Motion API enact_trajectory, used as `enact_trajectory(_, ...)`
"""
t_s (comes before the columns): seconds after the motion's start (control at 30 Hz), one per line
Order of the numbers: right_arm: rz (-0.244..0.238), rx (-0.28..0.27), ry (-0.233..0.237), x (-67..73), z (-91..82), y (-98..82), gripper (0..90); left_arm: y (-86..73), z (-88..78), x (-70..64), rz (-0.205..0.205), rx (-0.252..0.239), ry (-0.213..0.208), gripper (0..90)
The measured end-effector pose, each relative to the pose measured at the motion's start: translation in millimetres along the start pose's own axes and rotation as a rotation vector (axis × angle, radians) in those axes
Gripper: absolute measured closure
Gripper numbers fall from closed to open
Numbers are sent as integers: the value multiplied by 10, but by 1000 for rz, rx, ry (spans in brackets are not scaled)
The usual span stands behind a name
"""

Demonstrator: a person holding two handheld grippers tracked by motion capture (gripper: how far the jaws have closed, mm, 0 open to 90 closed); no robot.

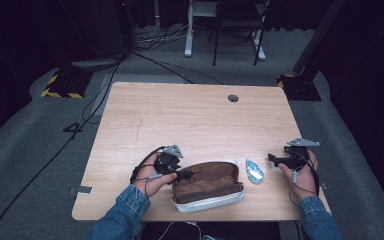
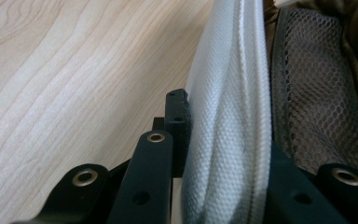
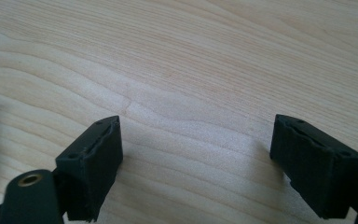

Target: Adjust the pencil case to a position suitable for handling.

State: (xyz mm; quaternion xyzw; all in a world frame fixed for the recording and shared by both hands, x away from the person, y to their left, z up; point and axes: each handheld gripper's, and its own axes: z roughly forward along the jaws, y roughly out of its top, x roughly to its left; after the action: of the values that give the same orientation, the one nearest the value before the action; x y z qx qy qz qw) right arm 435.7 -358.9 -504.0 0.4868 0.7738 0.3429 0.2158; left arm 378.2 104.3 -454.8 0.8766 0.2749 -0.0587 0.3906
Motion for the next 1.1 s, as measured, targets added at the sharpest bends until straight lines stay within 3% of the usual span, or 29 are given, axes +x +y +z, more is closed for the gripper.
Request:
enact_trajectory(0.07, 0, 0, 0, 0, 0, 0, 172, -7, 4, 11, -1, 6, 19, 758)
enact_trajectory(0.23, -1, 0, 2, 1, 1, 1, 172, -12, -17, 33, -8, -39, 56, 477)
enact_trajectory(0.4, -2, 0, 3, 3, 3, 2, 172, 3, -49, 26, -4, -65, 77, 347)
enact_trajectory(0.8, -4, 1, 5, 7, 0, 1, 174, 31, -202, -31, 25, -125, 88, 282)
enact_trajectory(1.1, -5, -13, 5, 51, -38, -24, 274, 14, -333, -91, 51, -150, 117, 269)
